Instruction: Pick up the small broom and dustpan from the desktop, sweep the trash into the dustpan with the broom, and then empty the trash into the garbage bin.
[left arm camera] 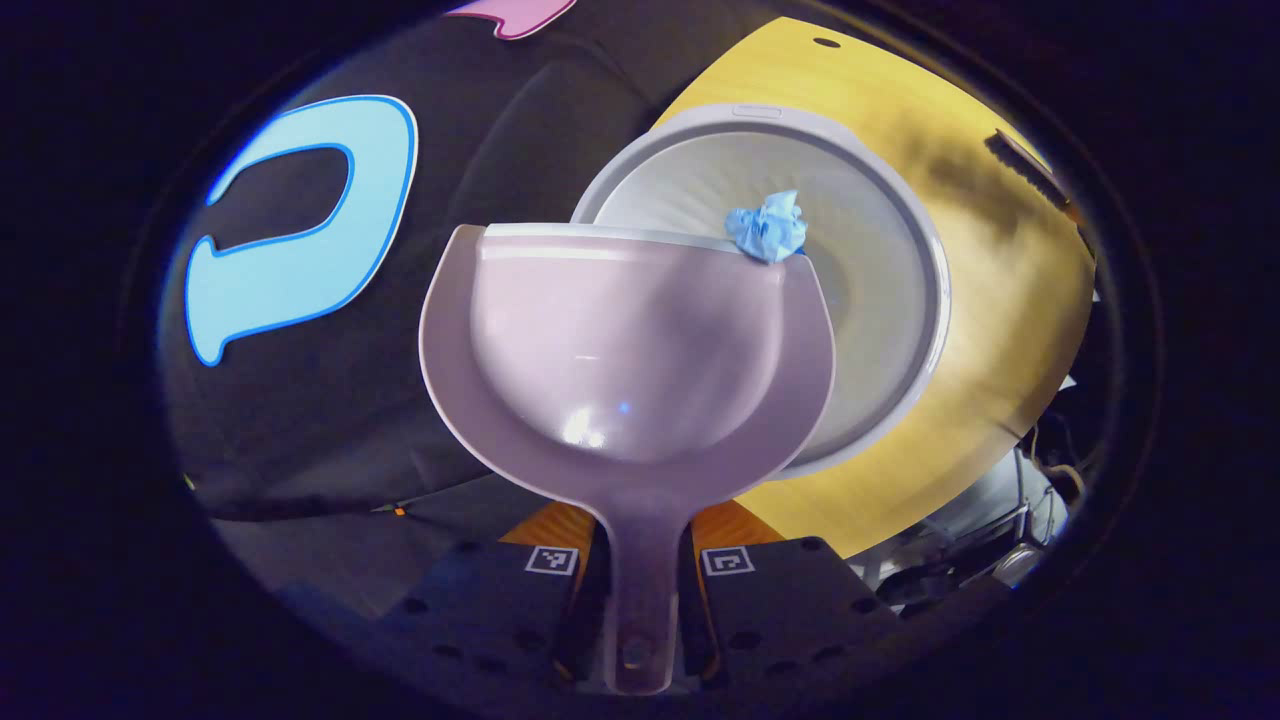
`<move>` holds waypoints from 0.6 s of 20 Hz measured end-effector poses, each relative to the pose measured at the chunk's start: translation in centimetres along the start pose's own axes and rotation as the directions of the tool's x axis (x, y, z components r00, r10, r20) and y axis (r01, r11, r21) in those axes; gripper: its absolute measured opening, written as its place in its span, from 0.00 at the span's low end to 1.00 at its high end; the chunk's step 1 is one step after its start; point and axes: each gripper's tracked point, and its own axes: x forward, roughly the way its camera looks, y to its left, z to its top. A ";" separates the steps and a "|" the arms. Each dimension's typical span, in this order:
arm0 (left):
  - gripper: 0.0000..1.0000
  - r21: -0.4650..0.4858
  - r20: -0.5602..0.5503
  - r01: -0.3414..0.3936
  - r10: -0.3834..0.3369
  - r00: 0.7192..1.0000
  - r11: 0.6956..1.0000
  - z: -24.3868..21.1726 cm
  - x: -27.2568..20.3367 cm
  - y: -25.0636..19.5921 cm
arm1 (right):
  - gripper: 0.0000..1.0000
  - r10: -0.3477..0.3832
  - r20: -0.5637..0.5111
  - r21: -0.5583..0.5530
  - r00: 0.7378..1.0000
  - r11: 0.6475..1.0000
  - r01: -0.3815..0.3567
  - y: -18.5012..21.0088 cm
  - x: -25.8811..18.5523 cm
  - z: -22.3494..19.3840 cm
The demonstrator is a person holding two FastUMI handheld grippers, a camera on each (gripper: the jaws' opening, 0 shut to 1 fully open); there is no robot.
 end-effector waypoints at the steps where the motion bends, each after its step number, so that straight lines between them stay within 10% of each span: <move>1: 0.29 0.002 0.011 -0.017 0.017 1.000 1.000 -0.4 0.4 -0.6 | 0.26 0.004 0.001 0.005 1.000 1.000 -0.004 0.0 0.0 0.1; 8: 0.29 -0.214 0.211 0.015 0.031 0.977 0.977 -3.1 -2.9 -0.8 | 0.26 -0.008 0.010 0.038 1.000 0.999 0.008 -0.4 -0.6 -0.2; 12: 0.28 -0.354 0.453 0.107 0.070 0.889 0.929 -2.5 -7.6 0.6 | 0.26 -0.034 0.047 0.110 0.998 0.994 0.029 -1.6 -2.8 -0.4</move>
